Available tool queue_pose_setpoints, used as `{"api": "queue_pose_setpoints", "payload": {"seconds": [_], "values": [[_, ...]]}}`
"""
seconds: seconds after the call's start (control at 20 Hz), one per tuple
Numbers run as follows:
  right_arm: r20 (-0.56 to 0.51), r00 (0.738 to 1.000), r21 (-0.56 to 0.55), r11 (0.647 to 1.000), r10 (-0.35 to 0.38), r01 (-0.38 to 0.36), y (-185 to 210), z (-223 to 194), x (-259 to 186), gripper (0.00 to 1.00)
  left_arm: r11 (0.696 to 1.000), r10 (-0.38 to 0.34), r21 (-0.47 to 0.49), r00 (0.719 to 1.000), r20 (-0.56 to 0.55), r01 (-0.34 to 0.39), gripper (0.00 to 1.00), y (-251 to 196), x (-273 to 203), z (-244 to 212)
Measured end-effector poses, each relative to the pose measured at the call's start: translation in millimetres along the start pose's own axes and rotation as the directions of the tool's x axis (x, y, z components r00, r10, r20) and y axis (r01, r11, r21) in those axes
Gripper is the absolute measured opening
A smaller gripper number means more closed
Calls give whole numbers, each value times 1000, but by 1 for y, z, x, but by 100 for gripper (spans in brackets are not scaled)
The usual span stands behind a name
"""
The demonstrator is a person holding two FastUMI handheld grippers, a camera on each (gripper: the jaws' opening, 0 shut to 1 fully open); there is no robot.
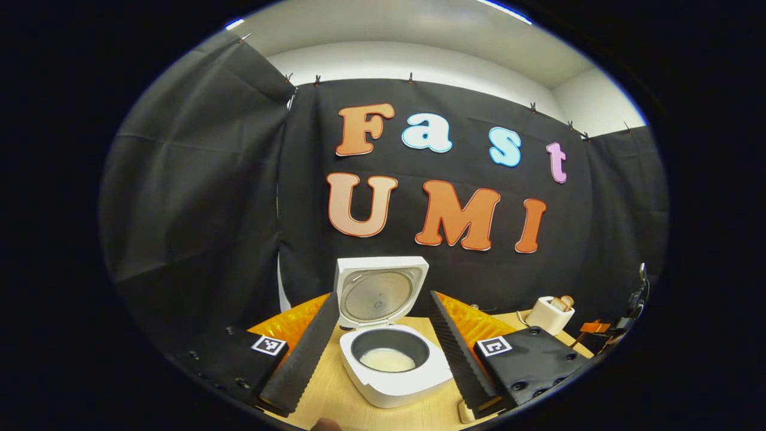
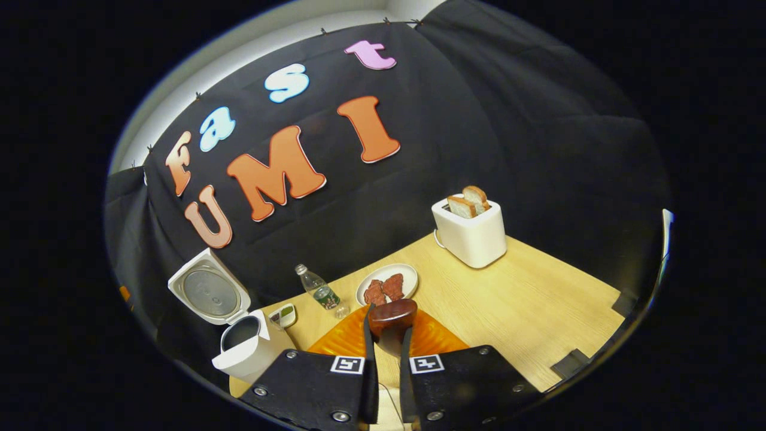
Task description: Close the left gripper, press the button to open the rice cooker; take a wooden spoon from the chopstick holder with the right hand, scoop a spoonful of rice and pour it into the rice cooker, then put the wooden spoon back into the chopstick holder.
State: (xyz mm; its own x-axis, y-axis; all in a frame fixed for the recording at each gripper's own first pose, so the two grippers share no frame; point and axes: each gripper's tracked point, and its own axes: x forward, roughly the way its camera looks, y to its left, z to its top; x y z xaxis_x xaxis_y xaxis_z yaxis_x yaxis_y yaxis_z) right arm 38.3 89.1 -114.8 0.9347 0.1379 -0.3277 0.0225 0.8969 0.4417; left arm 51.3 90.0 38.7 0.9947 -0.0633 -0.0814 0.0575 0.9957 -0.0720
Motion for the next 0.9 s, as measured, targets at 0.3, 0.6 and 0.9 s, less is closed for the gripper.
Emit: {"api": "queue_pose_setpoints", "payload": {"seconds": [0.3, 0.6, 0.9], "values": [[27, 999, -17, 999, 43, -43, 51, -23, -38, 13, 1000, -27, 2, 1000, -13, 27, 100, 17, 4, 0], [-14, 1000, -124, 992, -9, 7, 62, -89, -31, 13, 1000, -4, 12, 1000, -17, 4, 100, 39, 2, -2], [-9, 994, -208, 972, -110, 106, 50, -133, -11, 13, 1000, -5, 30, 1000, -20, 5, 100, 46, -4, -4]]}}
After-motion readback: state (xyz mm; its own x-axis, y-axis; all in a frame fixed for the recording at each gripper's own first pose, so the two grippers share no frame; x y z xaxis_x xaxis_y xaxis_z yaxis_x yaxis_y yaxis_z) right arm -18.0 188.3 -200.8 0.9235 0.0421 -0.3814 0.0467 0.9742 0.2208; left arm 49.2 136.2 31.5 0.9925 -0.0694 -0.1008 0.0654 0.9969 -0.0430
